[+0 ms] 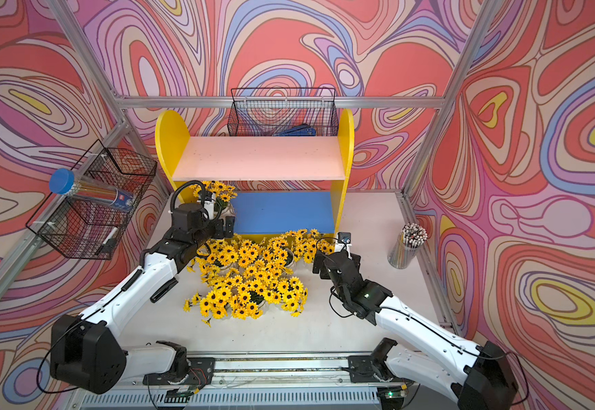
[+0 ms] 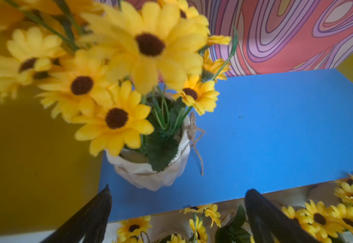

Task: Take the sunflower pots off the shelves
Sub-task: Pick up the sunflower pot from the shelf.

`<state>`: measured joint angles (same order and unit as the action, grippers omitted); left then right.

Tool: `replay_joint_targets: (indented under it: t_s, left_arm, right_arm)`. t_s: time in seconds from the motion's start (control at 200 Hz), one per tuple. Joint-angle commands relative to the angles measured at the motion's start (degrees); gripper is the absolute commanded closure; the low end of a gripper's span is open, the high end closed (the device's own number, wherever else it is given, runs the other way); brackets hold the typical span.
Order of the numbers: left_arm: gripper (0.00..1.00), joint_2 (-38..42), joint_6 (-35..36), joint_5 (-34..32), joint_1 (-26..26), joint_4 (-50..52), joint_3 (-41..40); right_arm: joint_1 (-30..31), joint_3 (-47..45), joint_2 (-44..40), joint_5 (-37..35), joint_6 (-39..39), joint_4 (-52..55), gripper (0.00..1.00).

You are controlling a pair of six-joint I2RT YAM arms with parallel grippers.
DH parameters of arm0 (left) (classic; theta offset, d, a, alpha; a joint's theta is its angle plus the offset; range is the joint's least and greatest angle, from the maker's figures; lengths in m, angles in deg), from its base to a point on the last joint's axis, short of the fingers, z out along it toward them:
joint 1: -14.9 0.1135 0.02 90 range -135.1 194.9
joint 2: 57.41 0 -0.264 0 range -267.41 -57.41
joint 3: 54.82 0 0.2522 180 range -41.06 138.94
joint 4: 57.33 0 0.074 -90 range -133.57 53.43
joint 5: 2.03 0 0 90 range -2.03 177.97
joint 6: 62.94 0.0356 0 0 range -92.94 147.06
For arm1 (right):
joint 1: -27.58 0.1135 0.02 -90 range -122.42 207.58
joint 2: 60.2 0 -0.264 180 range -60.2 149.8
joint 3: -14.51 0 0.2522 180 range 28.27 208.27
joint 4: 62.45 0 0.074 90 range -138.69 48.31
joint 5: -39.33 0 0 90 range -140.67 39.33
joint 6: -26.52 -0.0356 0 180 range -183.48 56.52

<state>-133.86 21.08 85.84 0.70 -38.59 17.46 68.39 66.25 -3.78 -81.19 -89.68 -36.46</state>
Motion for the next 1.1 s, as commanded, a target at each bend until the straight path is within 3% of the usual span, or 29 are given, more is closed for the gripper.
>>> replay_joint_targets:
  t_s: [0.0, 0.2, 0.401, 1.092]
  left_arm:
    - [0.00, -1.35, 0.72, -0.44, 0.92, -4.95, 1.42]
    - [0.00, -4.46, 0.73, -5.19, 1.02, -7.81, 1.60]
    - [0.00, -7.41, 2.16, -1.45, 1.85, -11.63, 1.92]
    - [0.02, -15.21, 2.55, -0.55, 3.44, -24.28, 1.60]
  right_arm:
    - [-0.56, 0.88, -0.32, 0.70, 1.40, -1.01, 0.02]
    - [-0.96, -0.08, -0.77, 0.55, 1.81, -2.31, 0.02]
    - [-1.44, 0.17, 0.15, 0.27, 3.11, -2.30, 0.02]
    - [-3.20, 0.01, 2.11, 3.58, 6.41, -6.32, 0.02]
